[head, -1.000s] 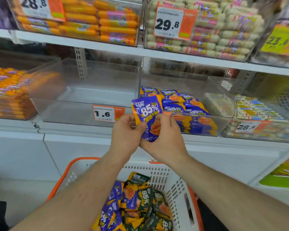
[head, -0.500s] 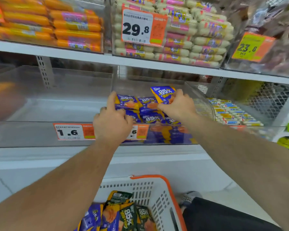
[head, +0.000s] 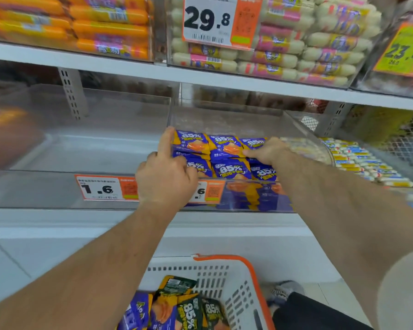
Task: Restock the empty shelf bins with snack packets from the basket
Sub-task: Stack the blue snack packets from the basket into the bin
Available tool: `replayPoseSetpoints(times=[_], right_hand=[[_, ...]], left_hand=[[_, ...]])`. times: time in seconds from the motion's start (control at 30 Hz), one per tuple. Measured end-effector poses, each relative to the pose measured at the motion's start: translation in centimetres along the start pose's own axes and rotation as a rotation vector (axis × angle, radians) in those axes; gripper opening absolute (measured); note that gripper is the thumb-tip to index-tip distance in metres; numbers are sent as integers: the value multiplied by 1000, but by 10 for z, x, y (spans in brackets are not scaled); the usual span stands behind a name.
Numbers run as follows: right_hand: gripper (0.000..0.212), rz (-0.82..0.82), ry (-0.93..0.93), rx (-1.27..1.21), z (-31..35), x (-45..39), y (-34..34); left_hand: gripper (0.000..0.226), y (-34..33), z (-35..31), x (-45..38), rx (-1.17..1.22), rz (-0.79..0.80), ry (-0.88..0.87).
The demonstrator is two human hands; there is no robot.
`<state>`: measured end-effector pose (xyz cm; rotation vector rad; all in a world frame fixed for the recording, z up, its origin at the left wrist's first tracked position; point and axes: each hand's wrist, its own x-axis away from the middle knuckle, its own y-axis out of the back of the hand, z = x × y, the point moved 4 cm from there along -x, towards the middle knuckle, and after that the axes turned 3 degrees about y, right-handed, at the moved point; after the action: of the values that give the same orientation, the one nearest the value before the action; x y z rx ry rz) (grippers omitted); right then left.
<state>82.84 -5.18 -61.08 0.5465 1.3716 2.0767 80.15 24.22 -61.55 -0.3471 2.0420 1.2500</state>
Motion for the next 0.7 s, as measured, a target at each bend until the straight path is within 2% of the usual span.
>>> replayPoseSetpoints(times=[0.2,0.33,0.47,0.53,0.6,0.67,0.7], right_hand=[[77,36,53,-52,0,-5,-6],[74,-12,71,-72,2,-3,-2],[42,-136,162,78,21,28,15],[25,-290,300,96,35,56,25],[17,-498,541,39,49,96,29],[9,-687,835,-73,60,143,24],[7,-730,955,-118,64,169,18]], left_hand=[[49,-2,2,0,3,35,12],[55,-1,2,0,-10,93,22],[53,3,0,-2,-43,166,24],[46,2,1,-3,-49,162,11],[45,6,0,-2,-34,158,-18],[42,19,1,2,26,72,-33],[39,27,3,9,67,5,-41]])
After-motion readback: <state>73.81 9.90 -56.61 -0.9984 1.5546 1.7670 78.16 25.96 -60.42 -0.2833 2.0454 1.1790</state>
